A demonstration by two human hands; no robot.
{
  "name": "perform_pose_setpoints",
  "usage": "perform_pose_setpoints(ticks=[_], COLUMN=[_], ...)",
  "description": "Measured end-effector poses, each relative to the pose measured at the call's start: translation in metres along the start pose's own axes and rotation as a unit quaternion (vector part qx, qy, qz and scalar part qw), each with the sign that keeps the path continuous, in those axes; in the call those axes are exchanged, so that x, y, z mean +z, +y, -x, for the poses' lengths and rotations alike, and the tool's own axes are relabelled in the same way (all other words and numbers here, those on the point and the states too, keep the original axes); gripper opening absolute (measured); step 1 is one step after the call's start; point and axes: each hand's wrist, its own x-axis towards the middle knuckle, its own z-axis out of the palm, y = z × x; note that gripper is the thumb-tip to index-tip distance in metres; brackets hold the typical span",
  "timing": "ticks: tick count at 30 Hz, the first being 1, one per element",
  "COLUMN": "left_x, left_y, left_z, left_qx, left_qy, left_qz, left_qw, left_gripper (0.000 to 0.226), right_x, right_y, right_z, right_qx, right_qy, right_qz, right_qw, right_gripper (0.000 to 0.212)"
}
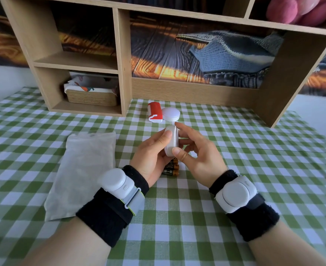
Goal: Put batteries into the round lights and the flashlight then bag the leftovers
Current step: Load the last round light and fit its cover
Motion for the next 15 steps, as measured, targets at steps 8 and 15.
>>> perform_pose_setpoints(ticks=[8,15], left_x=[0.004,-0.004], left_y=[0.003,-0.002], left_z=[0.002,-0.005], left_qx=[0.021,0.034], left_qy=[-0.010,0.091], left_qz=[-0.010,-0.022], left_qw=[1.000,0.995], left_gripper=[0.052,0.038], right_x=[0.001,-0.002], right_y=[-0.001,0.007], right_z=[0.001,-0.001], right_qx=[0.020,0.085], right_qy=[-0.008,0.053], right_qz=[-0.074,-0.261], right_qw=[0.997,0.960], right_gripper=[0.051,0.033])
